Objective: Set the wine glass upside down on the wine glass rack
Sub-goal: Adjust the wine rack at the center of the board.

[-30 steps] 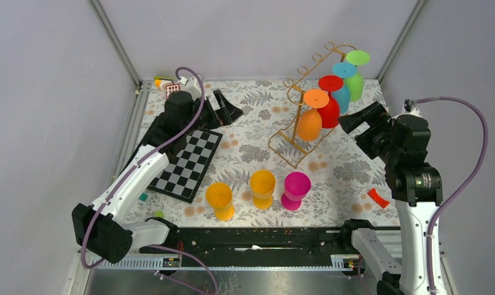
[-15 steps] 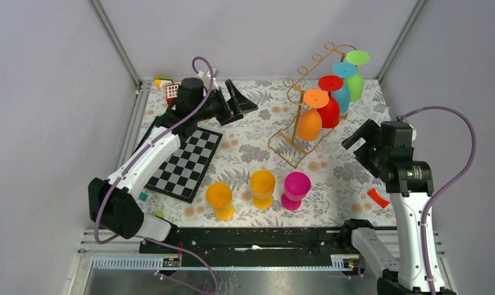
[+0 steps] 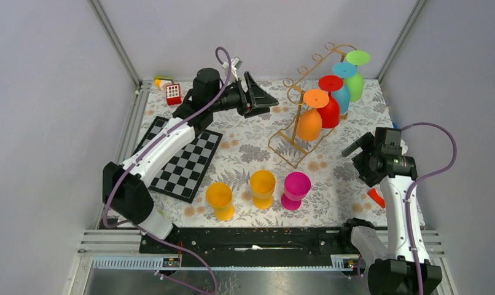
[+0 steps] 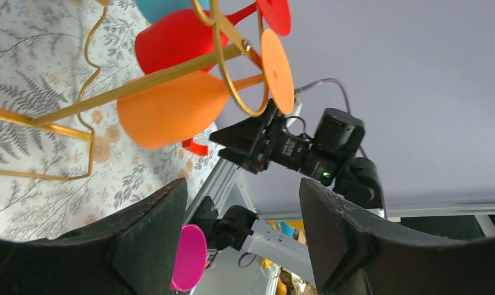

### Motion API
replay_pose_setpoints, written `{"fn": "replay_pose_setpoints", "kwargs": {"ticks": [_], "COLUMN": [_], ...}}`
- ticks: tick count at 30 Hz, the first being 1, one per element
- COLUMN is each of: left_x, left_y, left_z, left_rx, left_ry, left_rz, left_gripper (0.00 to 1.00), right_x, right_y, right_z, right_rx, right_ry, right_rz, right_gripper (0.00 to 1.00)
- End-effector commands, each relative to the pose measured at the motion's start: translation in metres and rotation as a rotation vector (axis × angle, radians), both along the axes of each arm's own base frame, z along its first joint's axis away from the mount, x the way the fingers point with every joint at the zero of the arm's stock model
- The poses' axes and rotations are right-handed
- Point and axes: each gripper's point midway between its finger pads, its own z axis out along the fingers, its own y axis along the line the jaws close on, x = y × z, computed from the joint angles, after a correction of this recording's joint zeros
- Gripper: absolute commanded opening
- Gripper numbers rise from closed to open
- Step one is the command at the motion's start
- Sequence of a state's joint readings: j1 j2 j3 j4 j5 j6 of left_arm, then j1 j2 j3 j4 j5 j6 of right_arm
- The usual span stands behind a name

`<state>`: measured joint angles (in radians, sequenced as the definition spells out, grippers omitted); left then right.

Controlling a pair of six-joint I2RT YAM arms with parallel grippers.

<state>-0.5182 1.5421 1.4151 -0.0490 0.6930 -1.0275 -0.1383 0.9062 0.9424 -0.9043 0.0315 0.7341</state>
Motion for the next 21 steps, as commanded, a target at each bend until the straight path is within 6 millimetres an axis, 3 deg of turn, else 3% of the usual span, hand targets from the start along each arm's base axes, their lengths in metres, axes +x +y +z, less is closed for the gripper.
{"fn": "replay_pose_setpoints", "kwargs": {"ticks": [1, 4, 13, 21], "left_x": [0.007, 0.02, 0.052, 0.063], "left_y": [-0.014, -0.02, -0.037, -0.053], "left_z": [0.042, 0.044, 0.037, 0.037], "left_rx": [-0.107, -0.126, -0.189, -0.207], "left_ry": [-0.074, -0.063, 0.001, 0.013], "left_rz": [-0.028, -0.005, 0.035, 0.016], "left_gripper": [0.68, 0.68, 0.61, 0.56], "right_x": [0.025, 0.035, 0.072, 0.099], "right_y": [-0.006, -0.011, 0.002, 0.02], "right_z": [-0.003, -0.014, -0.039, -0.065], "right_rx": [0.014, 0.012, 0.116, 0.25], "right_ry": [-0.064, -0.065, -0.169, -0.165], "right_rz": [-0.016, -0.024, -0.013, 0.02], "right_gripper": [0.98, 0.97, 0.86, 0.75]}}
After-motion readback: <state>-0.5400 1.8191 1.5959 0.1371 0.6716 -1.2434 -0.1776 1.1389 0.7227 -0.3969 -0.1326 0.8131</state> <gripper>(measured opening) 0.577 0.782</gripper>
